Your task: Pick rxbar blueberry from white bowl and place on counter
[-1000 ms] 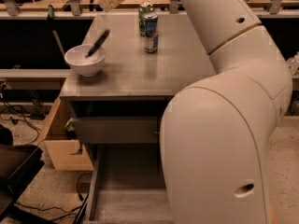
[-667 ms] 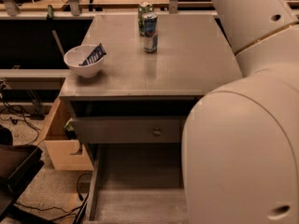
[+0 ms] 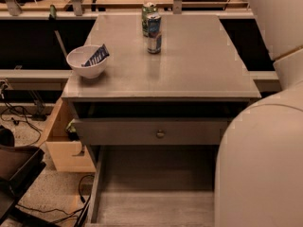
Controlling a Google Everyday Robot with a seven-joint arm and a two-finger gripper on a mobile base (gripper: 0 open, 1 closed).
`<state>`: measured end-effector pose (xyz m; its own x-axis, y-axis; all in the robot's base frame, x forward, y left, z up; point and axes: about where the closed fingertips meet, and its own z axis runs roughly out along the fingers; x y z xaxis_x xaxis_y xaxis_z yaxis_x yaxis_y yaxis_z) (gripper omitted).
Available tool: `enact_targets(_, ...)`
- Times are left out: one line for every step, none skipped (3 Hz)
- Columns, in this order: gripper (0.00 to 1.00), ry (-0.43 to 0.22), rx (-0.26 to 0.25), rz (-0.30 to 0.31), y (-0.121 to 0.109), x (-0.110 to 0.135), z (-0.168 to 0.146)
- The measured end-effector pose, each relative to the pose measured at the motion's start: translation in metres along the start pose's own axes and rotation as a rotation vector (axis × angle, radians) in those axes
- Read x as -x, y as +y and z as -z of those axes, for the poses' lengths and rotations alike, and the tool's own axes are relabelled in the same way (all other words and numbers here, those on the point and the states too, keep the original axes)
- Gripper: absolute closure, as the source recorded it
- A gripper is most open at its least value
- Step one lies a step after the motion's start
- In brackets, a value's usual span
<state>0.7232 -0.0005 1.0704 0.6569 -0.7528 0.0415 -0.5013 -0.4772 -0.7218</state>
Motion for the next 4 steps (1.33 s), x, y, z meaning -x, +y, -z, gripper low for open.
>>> enact_targets(0.61, -0.045, -0.005, 0.017, 0.0, 0.01, -0.019)
enact_targets(0.37, -0.128, -0.035, 0.042, 0.002, 0.024, -0.047)
enact_targets(0.15, -0.219, -0.084, 0.077, 0.007, 0.038, -0.073)
enact_targets(0.0, -0.313, -0.129, 0.152, 0.019, 0.056, -0.09)
